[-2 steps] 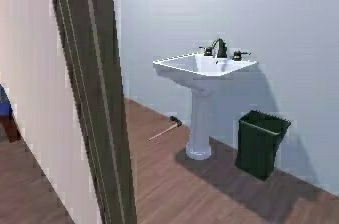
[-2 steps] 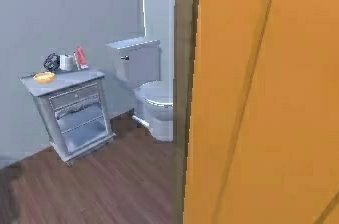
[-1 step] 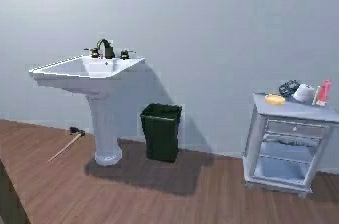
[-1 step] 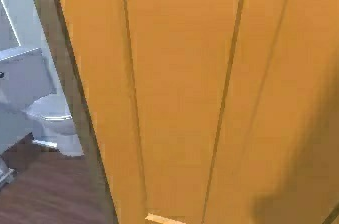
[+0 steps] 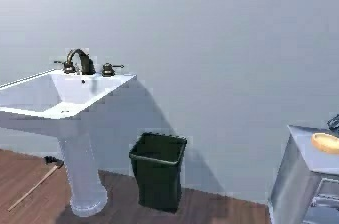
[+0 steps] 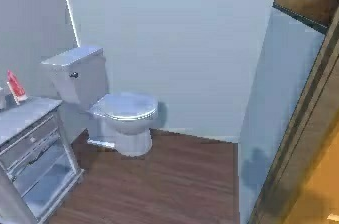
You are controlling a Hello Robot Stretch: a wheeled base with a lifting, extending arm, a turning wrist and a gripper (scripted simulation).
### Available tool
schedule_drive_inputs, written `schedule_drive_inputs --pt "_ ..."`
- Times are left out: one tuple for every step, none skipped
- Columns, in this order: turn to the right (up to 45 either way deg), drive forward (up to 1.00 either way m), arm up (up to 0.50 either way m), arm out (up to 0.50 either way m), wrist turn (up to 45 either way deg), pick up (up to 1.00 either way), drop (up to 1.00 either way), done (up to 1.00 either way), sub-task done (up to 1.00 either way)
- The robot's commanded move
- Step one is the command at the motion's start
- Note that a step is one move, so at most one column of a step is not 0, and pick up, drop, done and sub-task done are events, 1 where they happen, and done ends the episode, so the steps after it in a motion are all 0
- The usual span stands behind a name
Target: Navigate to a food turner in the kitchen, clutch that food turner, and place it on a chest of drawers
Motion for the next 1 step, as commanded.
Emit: schedule_drive_inputs --pt "-42.0 0.00 0.00 0.00 0.0 0.00 0.00 0.00 0.00"
